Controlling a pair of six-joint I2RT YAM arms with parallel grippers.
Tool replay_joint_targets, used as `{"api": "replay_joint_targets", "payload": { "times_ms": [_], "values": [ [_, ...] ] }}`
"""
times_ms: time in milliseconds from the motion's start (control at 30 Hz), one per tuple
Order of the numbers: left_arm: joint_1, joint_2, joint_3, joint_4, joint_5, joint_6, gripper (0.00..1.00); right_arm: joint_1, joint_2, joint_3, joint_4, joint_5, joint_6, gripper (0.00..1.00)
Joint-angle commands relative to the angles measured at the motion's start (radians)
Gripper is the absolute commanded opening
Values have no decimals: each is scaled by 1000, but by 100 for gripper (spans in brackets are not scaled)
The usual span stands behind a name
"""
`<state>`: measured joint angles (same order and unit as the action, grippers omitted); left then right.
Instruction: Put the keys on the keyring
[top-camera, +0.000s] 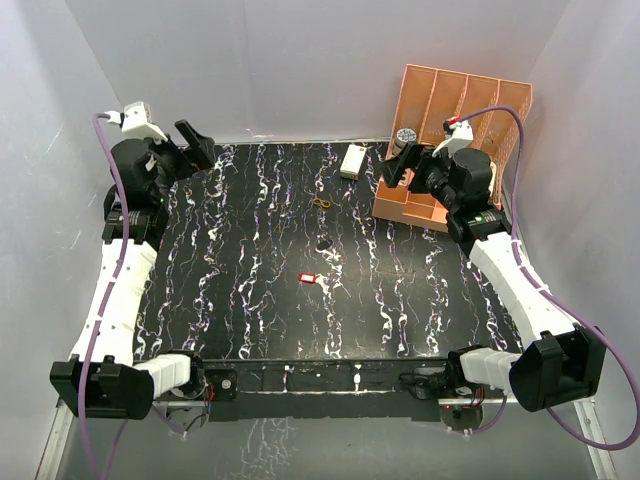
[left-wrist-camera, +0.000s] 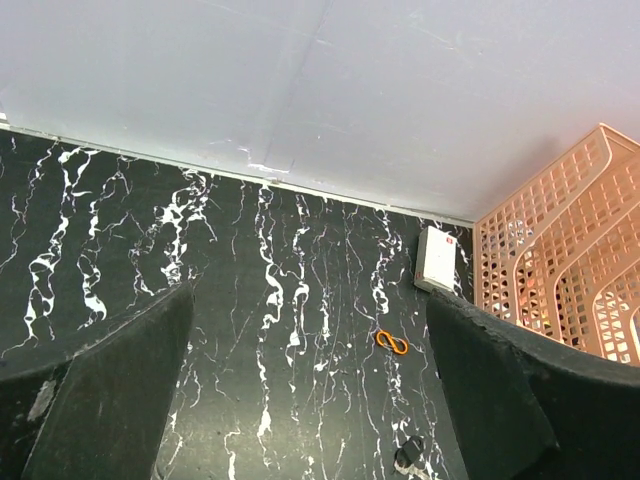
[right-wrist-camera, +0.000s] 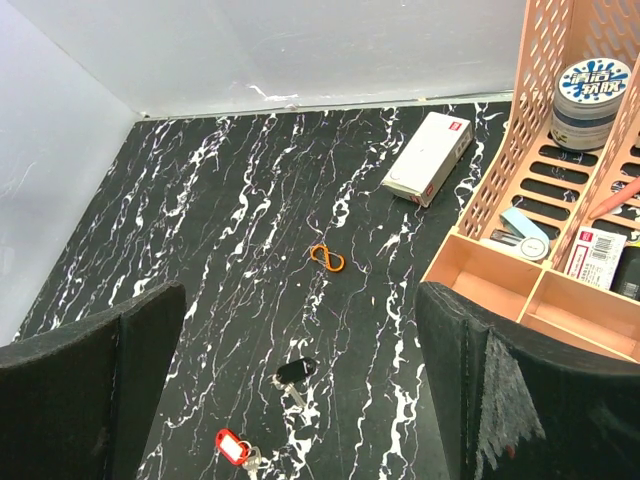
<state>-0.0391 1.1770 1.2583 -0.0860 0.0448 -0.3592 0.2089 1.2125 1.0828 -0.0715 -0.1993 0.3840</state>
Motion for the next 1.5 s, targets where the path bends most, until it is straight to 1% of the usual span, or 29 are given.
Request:
{"api": "replay_joint_targets", "payload": {
  "times_ms": [0, 167, 400, 633, 800, 1000, 1100, 1300, 1467],
  "values": [
    [-1, -60, -15, 56, 23, 16, 99, 0, -24, 17, 56, 20, -3, 98],
    [-1, -39, 28, -17, -8, 14, 99, 0, -27, 16, 55, 21, -5, 98],
    [-1, -68, 4, 12, -14, 11, 99, 0, -35, 14, 45, 33, -13, 98],
    [-1, -59, -1, 5, -31, -10, 99, 0, -43, 23, 15, 47, -24, 98],
    [-1, -49, -5, -42, -5, -32, 99, 0, -38, 29, -31, 54, -43, 98],
    [-1, -34, -38, -55, 129, -37, 93, 2, 34, 90, -115, -46, -53, 98],
    [-2, -48, -85, -38, 194, -64, 90, 32, 76, 102, -149, -69, -59, 97],
    [-6, -114, -236, -34, 214, -89, 89, 203, 212, 151, -195, 54, -124, 95],
    [-9, -149, -299, -20, 232, -112, 89, 268, 390, 271, -222, 75, -154, 92]
  ]
}}
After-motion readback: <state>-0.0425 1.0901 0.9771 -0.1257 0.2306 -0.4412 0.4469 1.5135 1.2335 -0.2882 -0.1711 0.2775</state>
